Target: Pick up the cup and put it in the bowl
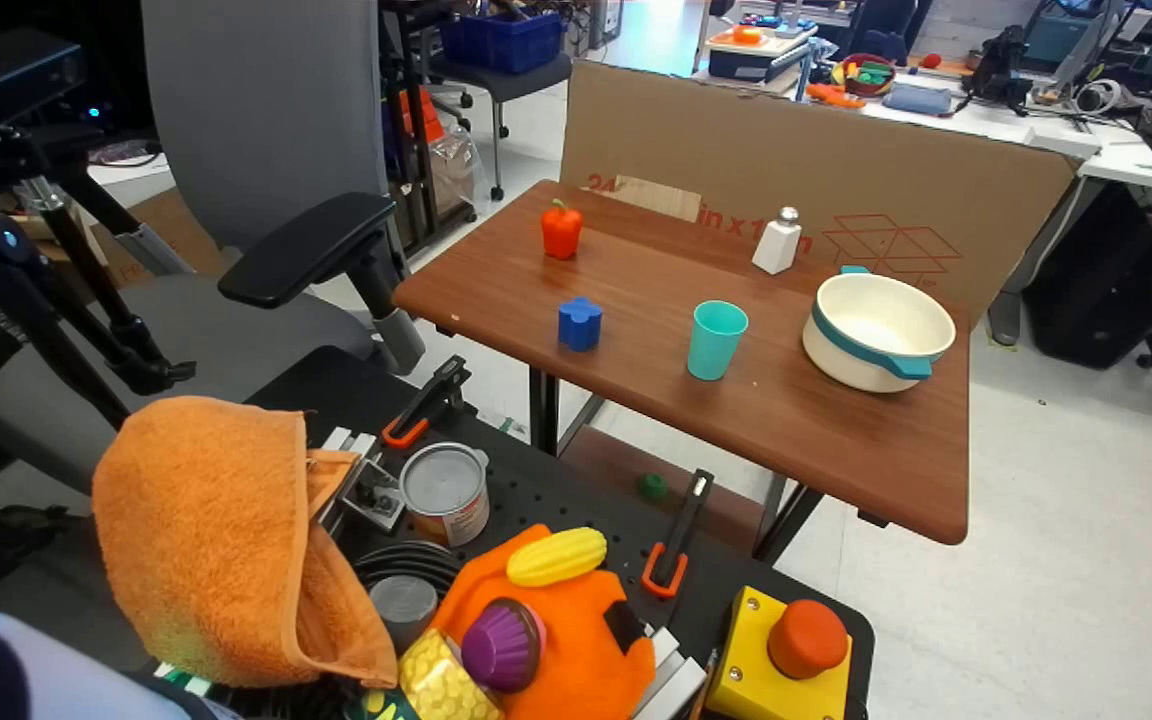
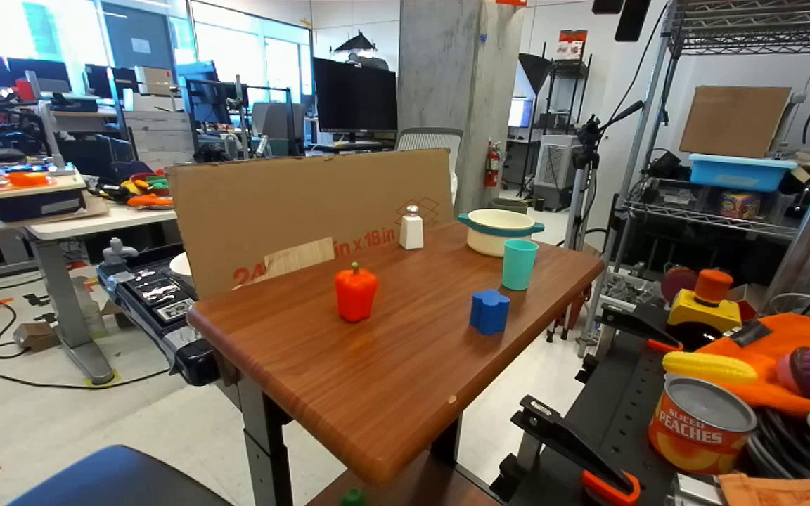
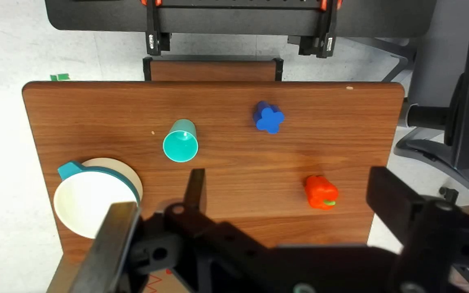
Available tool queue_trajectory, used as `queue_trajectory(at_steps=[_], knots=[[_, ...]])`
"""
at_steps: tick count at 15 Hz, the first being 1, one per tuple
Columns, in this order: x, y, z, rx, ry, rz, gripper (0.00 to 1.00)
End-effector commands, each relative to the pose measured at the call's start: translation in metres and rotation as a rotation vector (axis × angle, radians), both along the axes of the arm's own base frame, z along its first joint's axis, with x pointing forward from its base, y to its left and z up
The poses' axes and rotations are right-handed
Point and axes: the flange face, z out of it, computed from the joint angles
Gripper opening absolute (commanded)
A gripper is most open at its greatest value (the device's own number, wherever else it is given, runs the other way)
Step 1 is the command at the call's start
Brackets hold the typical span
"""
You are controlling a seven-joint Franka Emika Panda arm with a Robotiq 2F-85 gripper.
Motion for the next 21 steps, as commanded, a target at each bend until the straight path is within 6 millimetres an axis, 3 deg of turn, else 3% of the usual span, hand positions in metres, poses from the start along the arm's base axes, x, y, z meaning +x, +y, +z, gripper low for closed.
queue_trajectory(at_steps=[1,7,10,16,21], knots=[[0.0,0.0,0.001,0.0,0.001,0.0,1.0],[0.034,-0.011,-0.022,-0.067,0.007,-0.076,1.0],[0.058,-0.021,-0.045,-0.097,0.036,-0.121,1.0],[0.113,-0.034,-0.112,-0.144,0.067,-0.22,1.0],[0.14,-0.038,-0.164,-0.173,0.159,-0.208,1.0]])
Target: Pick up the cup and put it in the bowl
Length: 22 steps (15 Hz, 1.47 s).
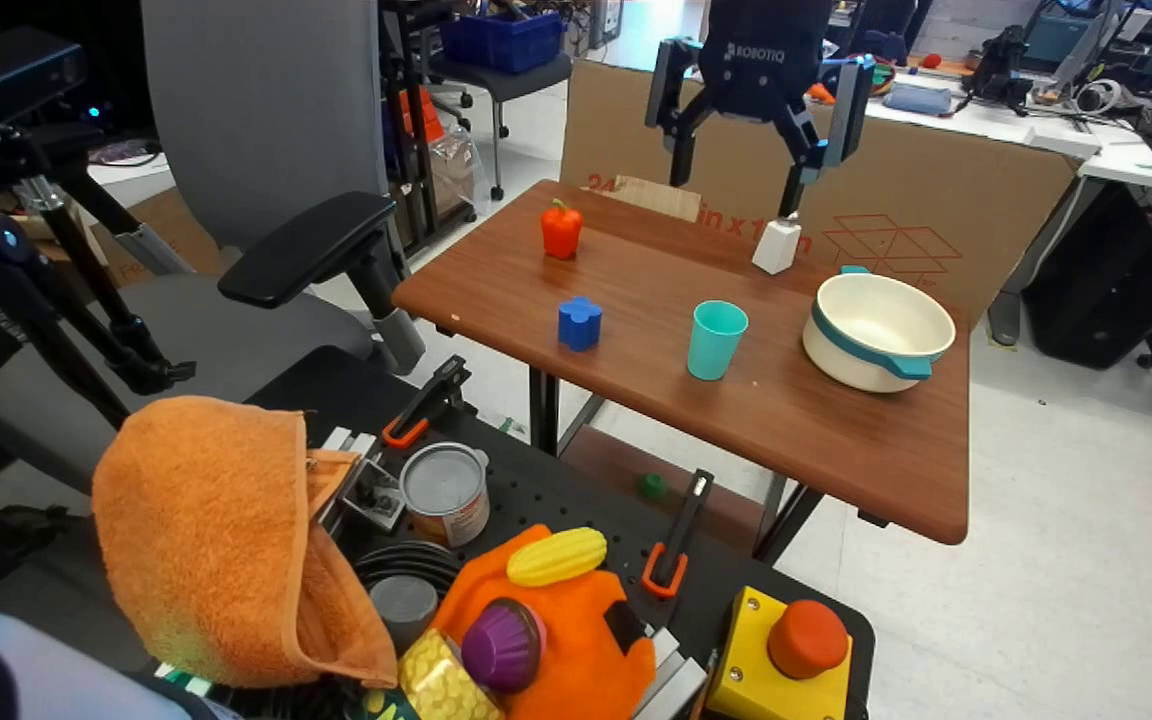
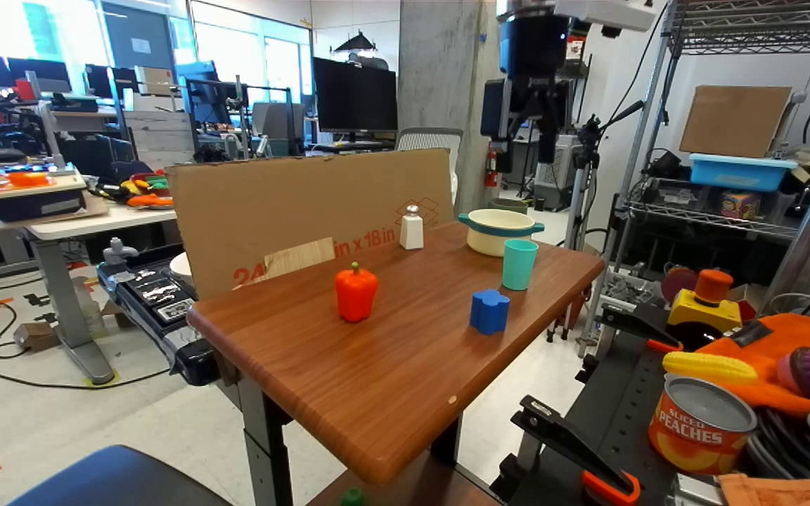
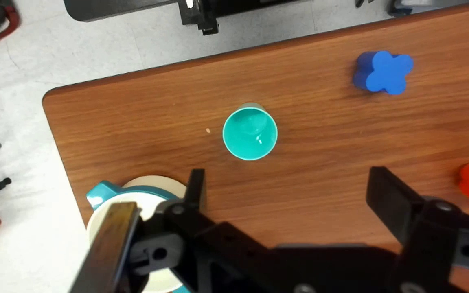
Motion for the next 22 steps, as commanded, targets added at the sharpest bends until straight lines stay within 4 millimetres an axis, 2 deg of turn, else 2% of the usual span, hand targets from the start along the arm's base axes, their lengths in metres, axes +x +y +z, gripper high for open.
queue_trajectory(at_steps=[1,5,8,16,17,18,22], knots=[[0.025,-0.007,-0.029,-0.029,0.046,-0.001,1.0],[0.038,-0.013,-0.064,-0.066,0.113,-0.003,1.0],[0.041,-0.016,-0.083,-0.068,0.157,0.013,1.0],[0.041,-0.016,-0.119,-0.092,0.242,0.043,1.0],[0.042,-0.016,-0.121,-0.092,0.247,0.042,0.75],[0.044,-0.016,-0.123,-0.094,0.254,0.039,0.74],[0.051,-0.015,-0.134,-0.108,0.291,0.034,0.42]])
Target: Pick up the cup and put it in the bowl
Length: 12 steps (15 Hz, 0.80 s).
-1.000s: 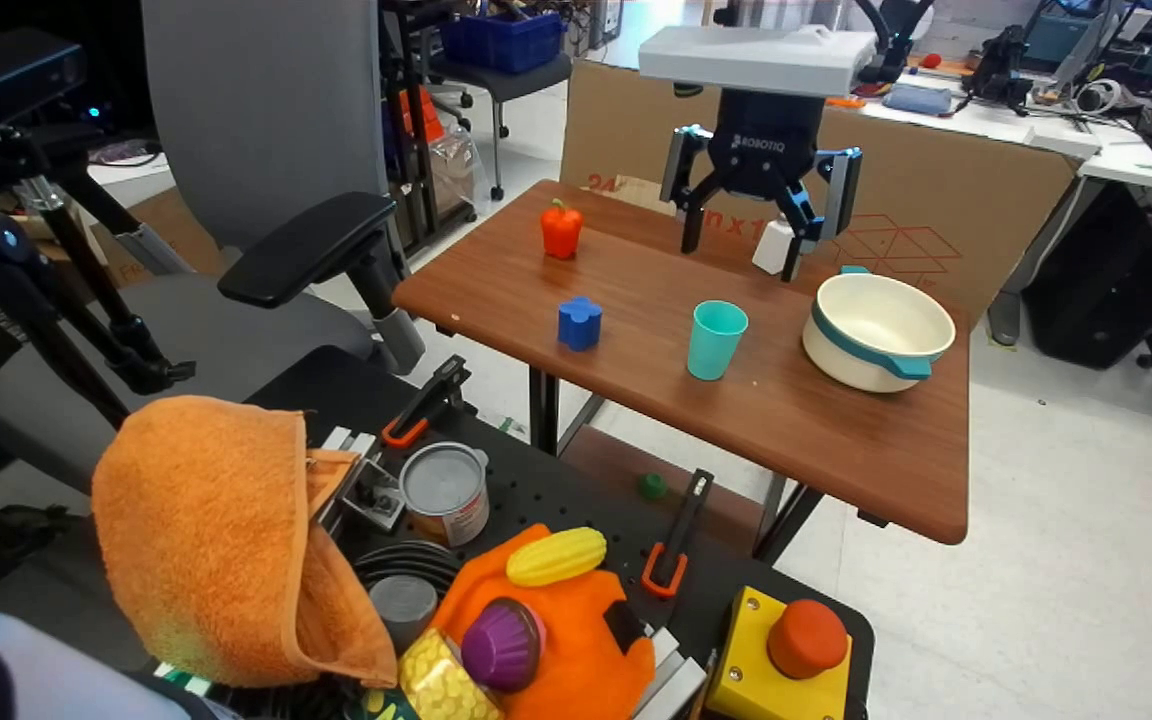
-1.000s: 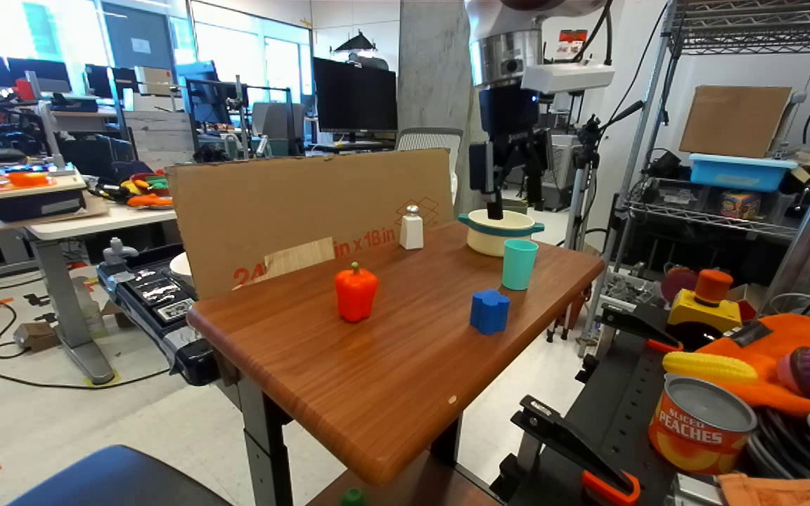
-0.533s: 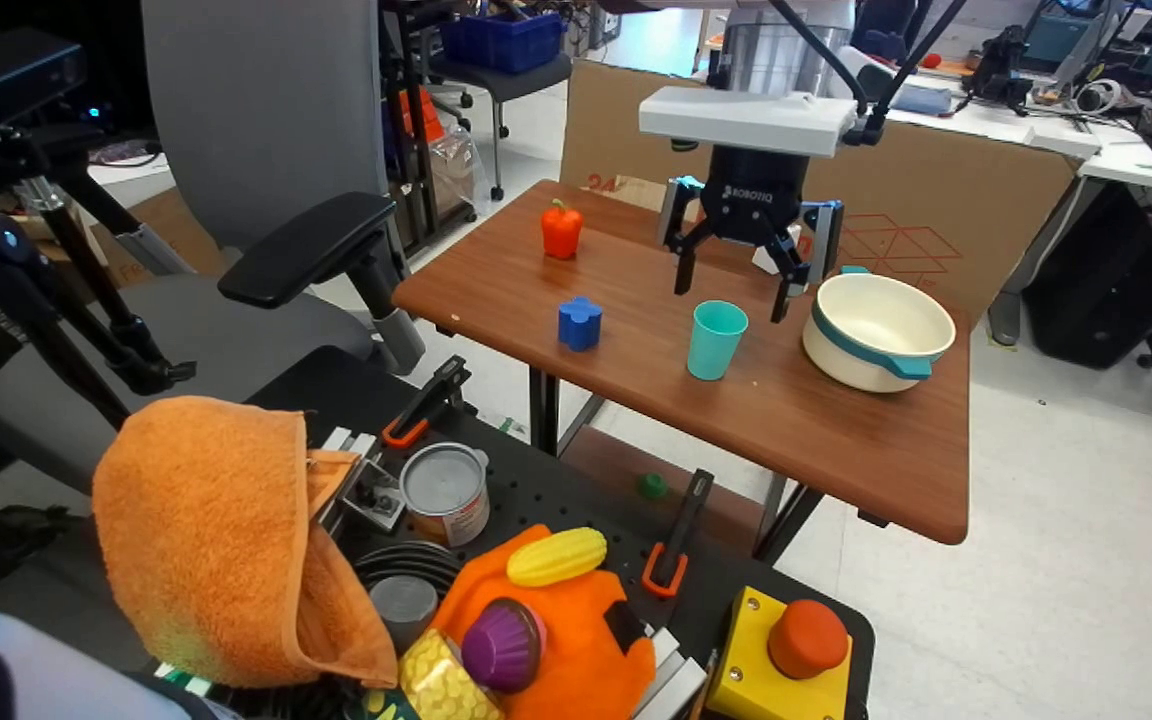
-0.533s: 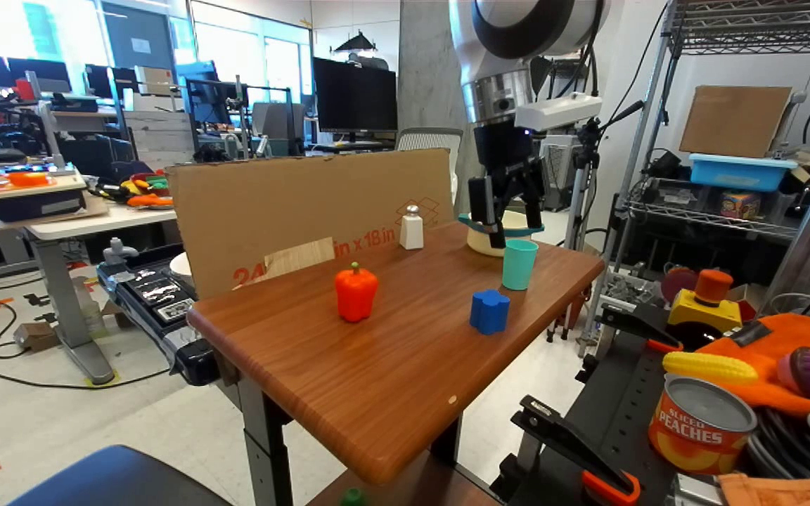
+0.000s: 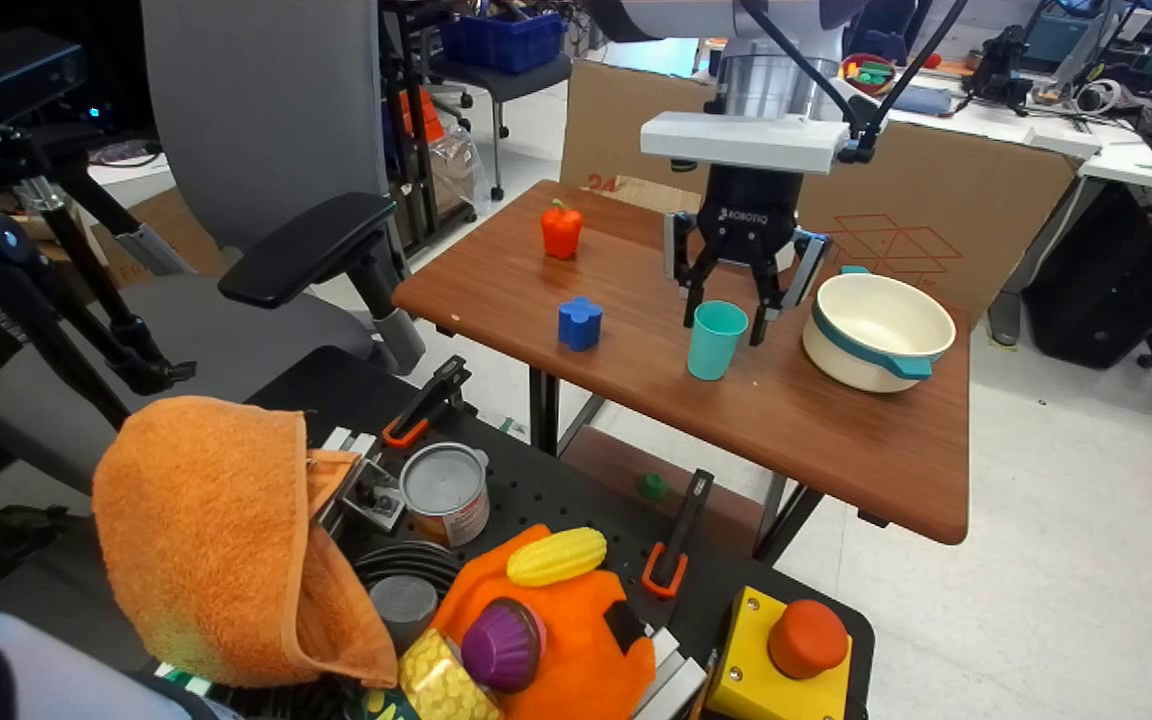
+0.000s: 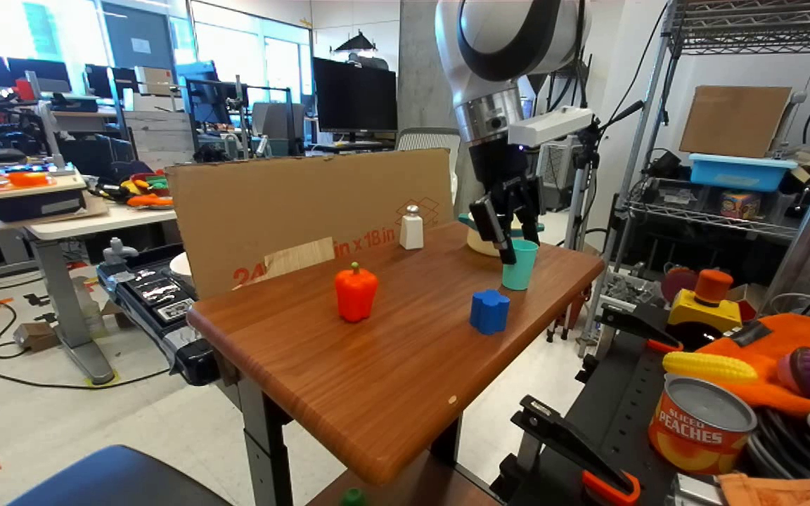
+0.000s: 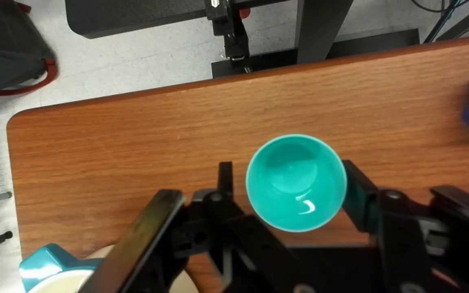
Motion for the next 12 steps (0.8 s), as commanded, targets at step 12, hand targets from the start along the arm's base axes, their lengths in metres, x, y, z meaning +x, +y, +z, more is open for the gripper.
queue_trajectory(at_steps=[12], knots=[[0.025,-0.055,0.103,0.03,-0.144,-0.084,0.17]])
